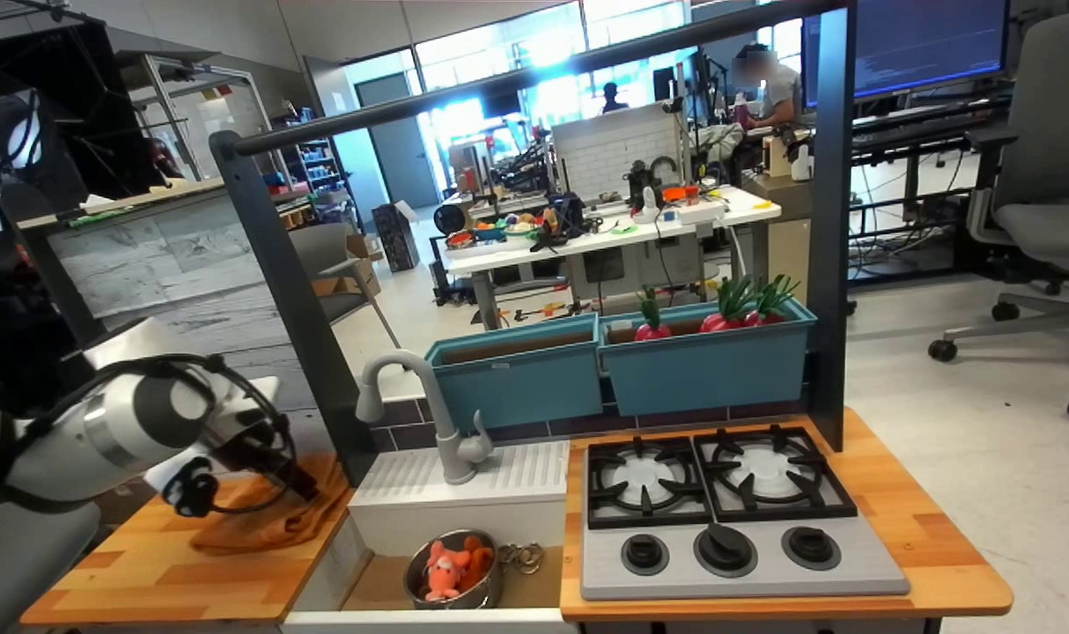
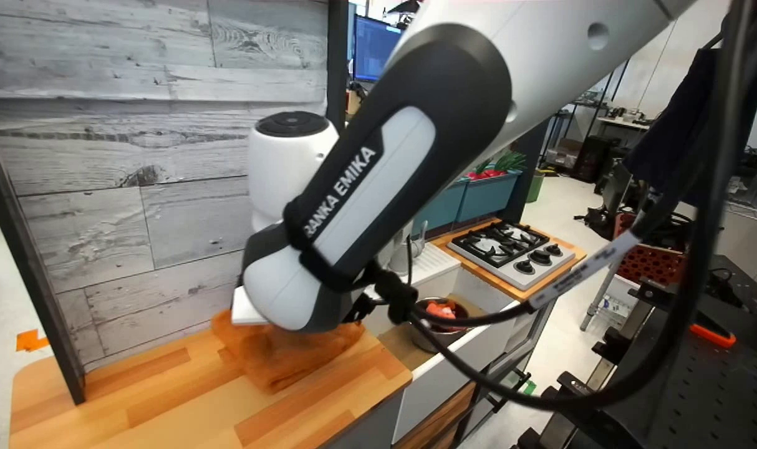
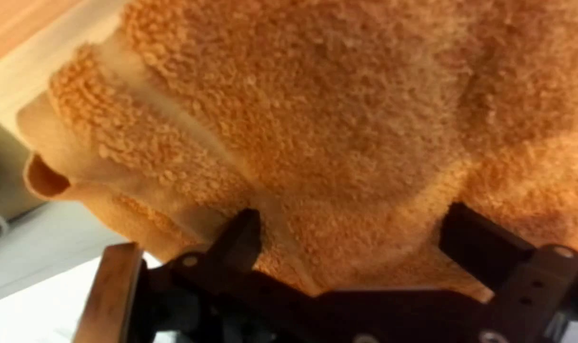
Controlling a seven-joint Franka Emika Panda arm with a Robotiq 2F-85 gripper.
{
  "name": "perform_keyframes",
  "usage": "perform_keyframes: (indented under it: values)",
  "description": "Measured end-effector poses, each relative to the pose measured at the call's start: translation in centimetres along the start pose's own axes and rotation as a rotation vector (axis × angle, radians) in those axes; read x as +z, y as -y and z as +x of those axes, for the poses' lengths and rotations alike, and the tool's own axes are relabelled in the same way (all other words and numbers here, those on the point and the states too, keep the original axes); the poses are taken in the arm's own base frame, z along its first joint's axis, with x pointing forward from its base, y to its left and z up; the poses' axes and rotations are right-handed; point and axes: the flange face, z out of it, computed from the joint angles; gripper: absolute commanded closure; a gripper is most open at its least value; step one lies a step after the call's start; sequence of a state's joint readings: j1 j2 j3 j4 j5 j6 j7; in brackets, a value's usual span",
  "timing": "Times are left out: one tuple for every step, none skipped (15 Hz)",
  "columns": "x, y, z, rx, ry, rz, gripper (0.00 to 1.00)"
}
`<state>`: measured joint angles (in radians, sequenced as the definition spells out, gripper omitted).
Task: Use the towel to wipe the left side of the countertop, remove two plush toys from the silver pot and put them on the stove, place one plush toy from the pot on the left side of the countertop
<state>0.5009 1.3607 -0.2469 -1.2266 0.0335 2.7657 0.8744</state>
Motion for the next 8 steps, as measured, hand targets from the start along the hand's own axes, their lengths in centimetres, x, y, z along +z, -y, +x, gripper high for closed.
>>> perform_keyframes:
  values:
    - [0.9,-1.9,0.7,0.031,0.024,-0.03,0.0]
    - [1.8,-3.6,0.9,0.058,0.057,-0.057,0.0]
    - [2.1,-4.3,1.0,0.075,0.077,-0.062,0.0]
    - [2.0,-4.3,0.8,0.077,0.094,-0.061,0.0]
    - [1.9,-3.9,0.4,0.069,0.11,-0.058,0.0]
    - [1.6,-3.2,-0.4,0.048,0.126,-0.047,0.0]
    - [1.2,-2.2,-1.6,0.018,0.144,-0.032,0.0]
    - [0.7,-0.7,-3.1,-0.021,0.157,-0.009,0.0]
